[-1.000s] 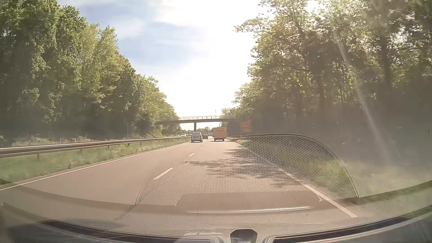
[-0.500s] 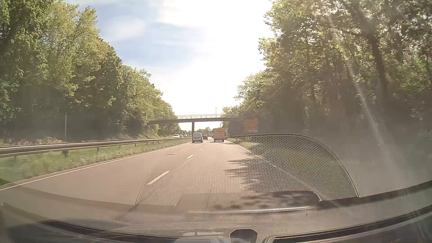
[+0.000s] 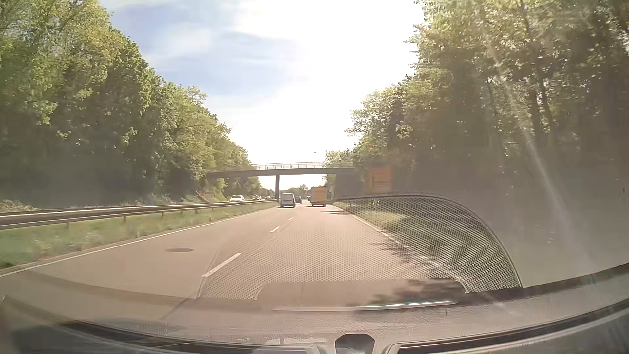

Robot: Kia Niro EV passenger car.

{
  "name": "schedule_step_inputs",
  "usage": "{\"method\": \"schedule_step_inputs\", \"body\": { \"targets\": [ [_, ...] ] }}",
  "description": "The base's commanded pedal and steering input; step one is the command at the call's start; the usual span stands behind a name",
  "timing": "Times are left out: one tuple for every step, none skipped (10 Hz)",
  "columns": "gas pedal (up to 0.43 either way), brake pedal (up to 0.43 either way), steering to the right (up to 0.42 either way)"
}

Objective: Follow the waypoints while adhering to traffic rules and regulations

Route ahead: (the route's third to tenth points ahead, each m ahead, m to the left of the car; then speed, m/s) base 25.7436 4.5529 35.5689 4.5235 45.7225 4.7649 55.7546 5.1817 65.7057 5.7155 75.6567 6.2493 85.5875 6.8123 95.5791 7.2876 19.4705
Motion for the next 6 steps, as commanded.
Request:
{"method": "schedule_step_inputs", "body": {
  "targets": [
    [0.087,0.000,-0.002],
    [0.087,0.000,-0.003],
    [0.087,0.000,-0.003],
    [0.087,0.000,-0.003],
    [0.087,0.000,-0.003],
    [0.087,0.000,-0.003]
  ]
}}
